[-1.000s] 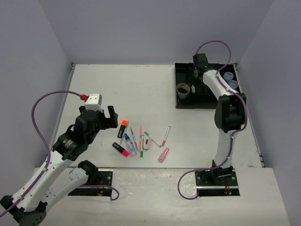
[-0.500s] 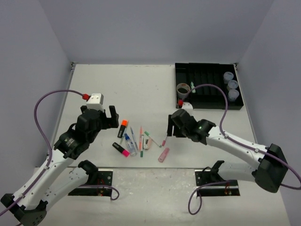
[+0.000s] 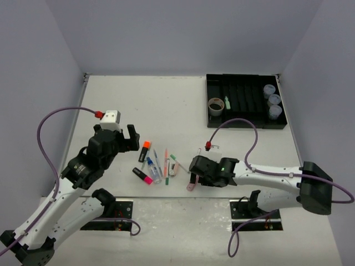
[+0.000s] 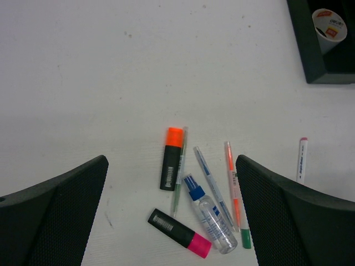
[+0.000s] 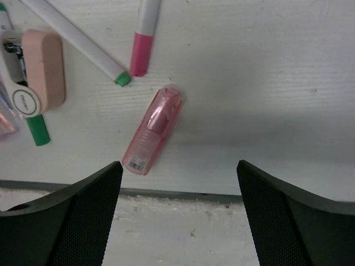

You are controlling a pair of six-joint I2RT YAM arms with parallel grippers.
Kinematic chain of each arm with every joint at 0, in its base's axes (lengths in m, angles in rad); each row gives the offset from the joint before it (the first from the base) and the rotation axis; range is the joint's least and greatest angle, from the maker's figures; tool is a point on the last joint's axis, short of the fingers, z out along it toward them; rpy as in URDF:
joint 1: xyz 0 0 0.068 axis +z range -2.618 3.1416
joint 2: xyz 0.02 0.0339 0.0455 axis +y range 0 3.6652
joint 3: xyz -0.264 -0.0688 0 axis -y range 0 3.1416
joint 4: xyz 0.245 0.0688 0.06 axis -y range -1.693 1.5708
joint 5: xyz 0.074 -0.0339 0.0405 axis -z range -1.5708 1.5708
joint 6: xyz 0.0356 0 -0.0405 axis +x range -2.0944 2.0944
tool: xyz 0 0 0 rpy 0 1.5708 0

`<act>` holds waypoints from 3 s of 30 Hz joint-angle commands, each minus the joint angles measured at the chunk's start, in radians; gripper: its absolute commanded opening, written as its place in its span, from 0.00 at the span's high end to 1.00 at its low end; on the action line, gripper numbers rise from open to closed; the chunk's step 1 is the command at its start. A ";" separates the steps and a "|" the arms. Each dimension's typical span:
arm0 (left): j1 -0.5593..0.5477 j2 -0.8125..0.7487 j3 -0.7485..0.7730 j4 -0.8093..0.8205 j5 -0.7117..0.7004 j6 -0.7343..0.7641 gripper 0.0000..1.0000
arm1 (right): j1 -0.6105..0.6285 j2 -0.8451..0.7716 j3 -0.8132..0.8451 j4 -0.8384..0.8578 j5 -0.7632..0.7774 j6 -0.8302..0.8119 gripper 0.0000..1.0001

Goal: Sort the stationery into containers
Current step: Pick up the scissors from the center of the board, then place the scissors in the storage box.

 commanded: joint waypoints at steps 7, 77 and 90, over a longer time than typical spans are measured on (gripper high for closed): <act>-0.021 -0.050 -0.003 0.037 0.006 0.030 0.00 | 0.062 0.161 0.148 -0.055 0.045 0.133 0.18; -0.059 0.006 -0.004 0.030 -0.023 0.027 0.00 | -1.008 1.035 1.415 -0.034 -0.125 -1.242 1.00; -0.059 0.010 -0.001 0.030 -0.023 0.029 0.00 | -1.017 1.054 1.341 -0.016 -0.142 -1.209 0.92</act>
